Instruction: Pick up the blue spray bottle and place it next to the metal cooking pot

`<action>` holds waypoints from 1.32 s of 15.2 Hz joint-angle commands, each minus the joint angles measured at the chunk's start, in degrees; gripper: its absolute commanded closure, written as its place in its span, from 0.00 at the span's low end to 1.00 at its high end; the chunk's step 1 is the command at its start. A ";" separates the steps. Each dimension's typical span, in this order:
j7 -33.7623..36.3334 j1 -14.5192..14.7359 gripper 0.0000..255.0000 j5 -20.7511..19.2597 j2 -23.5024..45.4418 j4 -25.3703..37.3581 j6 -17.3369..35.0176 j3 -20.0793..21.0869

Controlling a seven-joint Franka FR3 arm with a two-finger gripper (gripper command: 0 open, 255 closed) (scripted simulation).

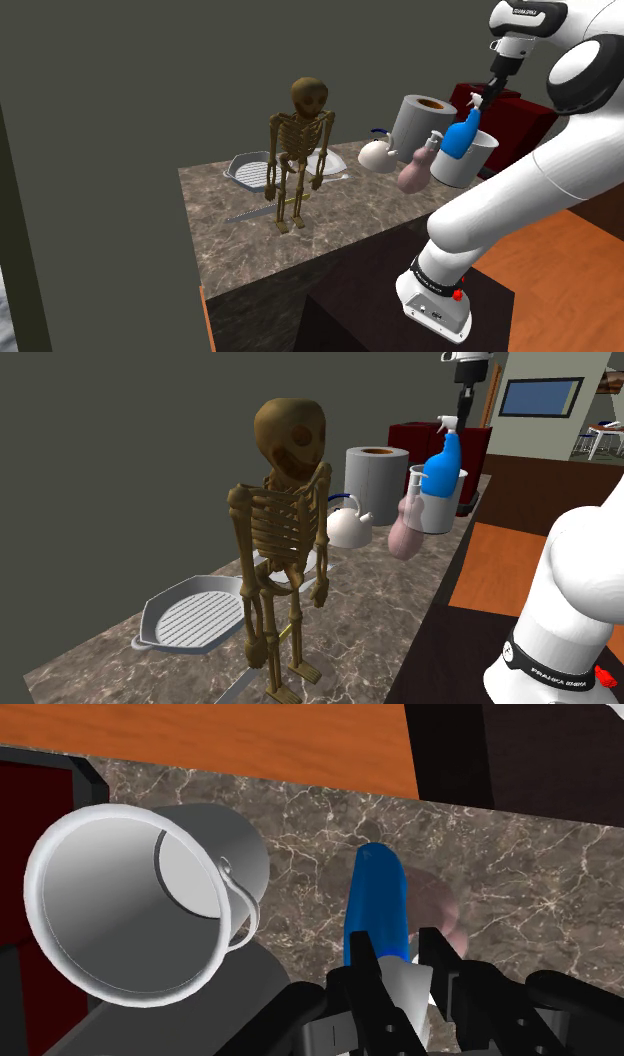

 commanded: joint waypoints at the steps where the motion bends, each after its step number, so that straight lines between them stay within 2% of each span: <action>1: 0.27 -0.17 1.00 -0.31 -0.43 -2.04 1.71 -0.12; 20: 2.23 -1.26 1.00 -2.44 -1.82 -17.44 15.92 -2.07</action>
